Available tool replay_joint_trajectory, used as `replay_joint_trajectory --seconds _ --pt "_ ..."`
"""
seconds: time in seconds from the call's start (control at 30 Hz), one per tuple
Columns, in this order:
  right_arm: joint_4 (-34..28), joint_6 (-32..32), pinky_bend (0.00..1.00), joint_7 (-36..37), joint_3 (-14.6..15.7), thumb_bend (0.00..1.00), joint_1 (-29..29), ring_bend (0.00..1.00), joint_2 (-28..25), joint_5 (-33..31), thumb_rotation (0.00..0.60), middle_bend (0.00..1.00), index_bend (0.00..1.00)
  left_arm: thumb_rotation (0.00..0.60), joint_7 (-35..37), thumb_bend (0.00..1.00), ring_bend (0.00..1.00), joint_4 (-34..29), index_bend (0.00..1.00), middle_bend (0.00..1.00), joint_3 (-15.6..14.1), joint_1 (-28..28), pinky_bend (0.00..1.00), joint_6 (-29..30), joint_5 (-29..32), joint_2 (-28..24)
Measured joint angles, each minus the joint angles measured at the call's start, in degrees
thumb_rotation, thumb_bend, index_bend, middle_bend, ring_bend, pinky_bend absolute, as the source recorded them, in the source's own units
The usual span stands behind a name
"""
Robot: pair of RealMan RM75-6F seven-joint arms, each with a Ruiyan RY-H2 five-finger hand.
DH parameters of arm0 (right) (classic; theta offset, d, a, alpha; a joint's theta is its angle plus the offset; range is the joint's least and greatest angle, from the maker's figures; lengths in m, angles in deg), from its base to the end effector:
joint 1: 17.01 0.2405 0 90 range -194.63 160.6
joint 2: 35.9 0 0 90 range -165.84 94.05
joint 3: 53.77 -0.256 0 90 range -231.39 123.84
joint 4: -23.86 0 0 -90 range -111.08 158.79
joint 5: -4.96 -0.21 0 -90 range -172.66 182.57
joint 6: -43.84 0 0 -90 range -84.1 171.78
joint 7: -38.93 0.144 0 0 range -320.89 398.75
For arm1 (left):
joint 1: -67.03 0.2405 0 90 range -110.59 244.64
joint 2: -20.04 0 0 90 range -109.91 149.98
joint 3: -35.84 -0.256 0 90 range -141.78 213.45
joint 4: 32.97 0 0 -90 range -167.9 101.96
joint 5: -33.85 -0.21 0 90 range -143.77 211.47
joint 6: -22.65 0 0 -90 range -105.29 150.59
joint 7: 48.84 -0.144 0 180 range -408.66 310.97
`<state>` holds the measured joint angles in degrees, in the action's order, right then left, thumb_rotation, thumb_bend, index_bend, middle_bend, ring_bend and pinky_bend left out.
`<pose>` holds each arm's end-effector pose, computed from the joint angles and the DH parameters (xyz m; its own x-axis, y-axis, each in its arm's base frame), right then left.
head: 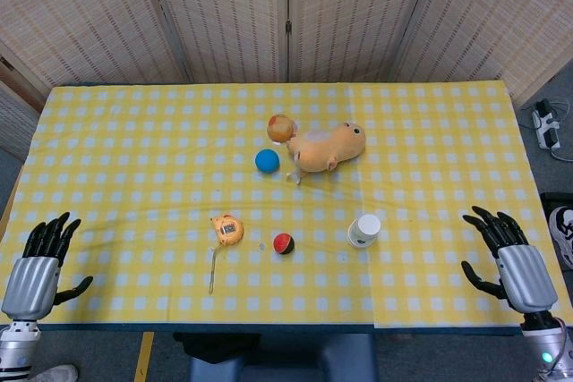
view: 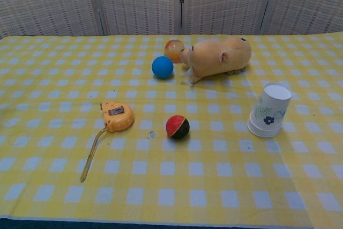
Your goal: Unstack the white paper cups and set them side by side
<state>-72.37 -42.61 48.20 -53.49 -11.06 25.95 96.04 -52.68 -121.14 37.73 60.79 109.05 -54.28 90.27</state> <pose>-0.2888 -0.1735 0.1566 0.2252 -0.0457 0.9732 -0.9696 -0.1084 0.2193 -0.3060 0.1851 0.1297 0.4284 -0.0146 0.9035 0.9011 -0.0667 -0.4284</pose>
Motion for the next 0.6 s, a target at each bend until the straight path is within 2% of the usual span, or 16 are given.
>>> replay_joint_trajectory --seconds 0.37,0.6 --pt "-0.1 1.5 0.09 -0.1 -0.3 0.39 0.3 0.17 -0.3 -0.3 0.6 0.12 0.17 0.6 0.0 0.23 0.0 -0.2 0.0 0.0 -0.4 0.4 0.0 0.1 -0.1 -0.1" --pt "-3.5 9.2 0.1 -3.8 -0.9 0.38 3.4 0.16 -1.9 -2.9 0.6 0.07 0.09 0.6 0.0 0.23 0.0 -0.3 0.0 0.0 -0.6 0.5 0.0 -0.1 -0.1 -0.1"
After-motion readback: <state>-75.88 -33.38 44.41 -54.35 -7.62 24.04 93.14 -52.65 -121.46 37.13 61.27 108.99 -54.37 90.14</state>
